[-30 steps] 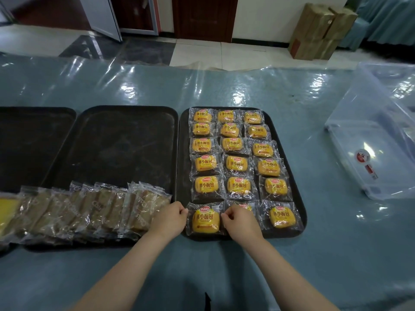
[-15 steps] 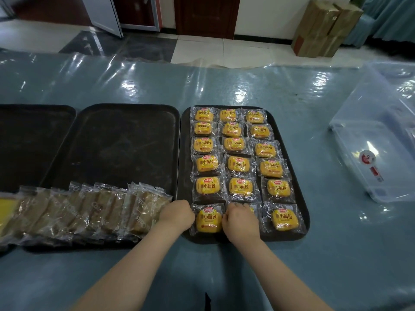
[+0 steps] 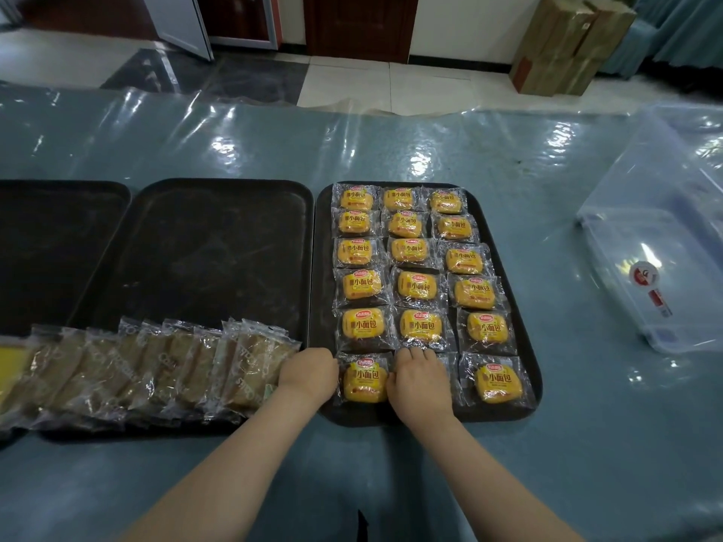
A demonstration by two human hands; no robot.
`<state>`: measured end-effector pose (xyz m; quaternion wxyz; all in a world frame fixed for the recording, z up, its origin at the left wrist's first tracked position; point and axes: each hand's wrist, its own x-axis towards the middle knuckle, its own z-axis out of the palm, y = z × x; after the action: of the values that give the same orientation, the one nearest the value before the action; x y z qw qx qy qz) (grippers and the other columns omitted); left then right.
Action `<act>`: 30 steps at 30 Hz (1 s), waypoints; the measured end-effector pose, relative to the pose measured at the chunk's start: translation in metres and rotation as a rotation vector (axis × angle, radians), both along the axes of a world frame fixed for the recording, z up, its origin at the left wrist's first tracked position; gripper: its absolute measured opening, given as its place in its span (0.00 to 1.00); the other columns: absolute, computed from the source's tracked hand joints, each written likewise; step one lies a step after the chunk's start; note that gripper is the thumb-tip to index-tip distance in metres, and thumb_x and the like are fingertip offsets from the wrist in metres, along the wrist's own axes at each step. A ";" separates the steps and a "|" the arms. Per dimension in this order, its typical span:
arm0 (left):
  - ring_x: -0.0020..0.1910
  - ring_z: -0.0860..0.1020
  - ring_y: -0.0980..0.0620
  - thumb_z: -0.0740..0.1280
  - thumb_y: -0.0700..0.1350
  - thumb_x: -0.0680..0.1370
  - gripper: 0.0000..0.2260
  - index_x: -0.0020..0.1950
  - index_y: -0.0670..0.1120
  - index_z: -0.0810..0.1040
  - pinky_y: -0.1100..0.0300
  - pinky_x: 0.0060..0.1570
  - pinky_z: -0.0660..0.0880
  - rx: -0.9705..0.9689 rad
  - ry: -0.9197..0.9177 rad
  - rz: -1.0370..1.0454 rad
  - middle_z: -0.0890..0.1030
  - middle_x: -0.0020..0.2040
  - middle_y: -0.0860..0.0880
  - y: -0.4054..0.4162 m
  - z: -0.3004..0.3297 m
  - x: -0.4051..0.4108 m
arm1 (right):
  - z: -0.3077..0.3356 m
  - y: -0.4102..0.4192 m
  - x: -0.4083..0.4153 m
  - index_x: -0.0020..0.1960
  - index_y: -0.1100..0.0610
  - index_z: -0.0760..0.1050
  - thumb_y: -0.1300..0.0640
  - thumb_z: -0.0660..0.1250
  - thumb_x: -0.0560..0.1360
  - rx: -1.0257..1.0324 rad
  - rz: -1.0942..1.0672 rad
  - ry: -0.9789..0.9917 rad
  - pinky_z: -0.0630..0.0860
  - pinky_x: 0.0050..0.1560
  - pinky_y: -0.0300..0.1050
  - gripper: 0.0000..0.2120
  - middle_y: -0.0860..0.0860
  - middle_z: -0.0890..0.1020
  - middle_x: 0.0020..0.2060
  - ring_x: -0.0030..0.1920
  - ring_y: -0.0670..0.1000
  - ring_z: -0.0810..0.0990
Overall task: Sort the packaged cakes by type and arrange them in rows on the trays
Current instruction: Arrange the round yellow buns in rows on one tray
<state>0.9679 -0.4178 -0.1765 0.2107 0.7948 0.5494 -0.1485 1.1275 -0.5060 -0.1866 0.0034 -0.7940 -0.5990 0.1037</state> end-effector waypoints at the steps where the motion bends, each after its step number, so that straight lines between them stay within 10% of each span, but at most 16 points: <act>1: 0.50 0.80 0.45 0.57 0.45 0.83 0.13 0.51 0.42 0.80 0.55 0.44 0.73 0.004 -0.011 -0.002 0.82 0.51 0.45 0.000 0.001 -0.001 | 0.001 0.000 0.000 0.58 0.57 0.72 0.54 0.58 0.80 0.004 -0.006 0.010 0.72 0.56 0.48 0.11 0.53 0.77 0.54 0.55 0.54 0.74; 11: 0.40 0.79 0.48 0.56 0.52 0.84 0.17 0.38 0.47 0.71 0.56 0.40 0.73 -0.090 -0.108 0.018 0.78 0.37 0.49 -0.001 0.000 -0.010 | 0.015 -0.010 -0.004 0.52 0.56 0.68 0.56 0.59 0.79 0.078 -0.069 0.126 0.68 0.43 0.46 0.05 0.51 0.79 0.46 0.47 0.53 0.74; 19: 0.41 0.79 0.55 0.60 0.50 0.82 0.07 0.52 0.50 0.76 0.58 0.39 0.76 -0.040 -0.360 0.006 0.81 0.42 0.54 -0.015 0.011 -0.028 | 0.020 -0.019 -0.024 0.59 0.53 0.69 0.56 0.64 0.78 0.162 -0.135 0.415 0.72 0.37 0.45 0.11 0.46 0.77 0.42 0.41 0.47 0.76; 30: 0.65 0.71 0.58 0.63 0.48 0.81 0.16 0.70 0.51 0.72 0.62 0.64 0.68 0.075 -0.655 0.047 0.74 0.65 0.55 -0.043 0.026 -0.055 | 0.029 -0.029 -0.028 0.69 0.49 0.69 0.52 0.66 0.79 0.114 -0.087 0.741 0.73 0.64 0.46 0.19 0.44 0.78 0.61 0.63 0.46 0.74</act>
<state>0.9125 -0.4606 -0.1507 0.3502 0.7946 0.4757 0.1402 1.0992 -0.5351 -0.1574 0.2682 -0.7261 -0.5275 0.3501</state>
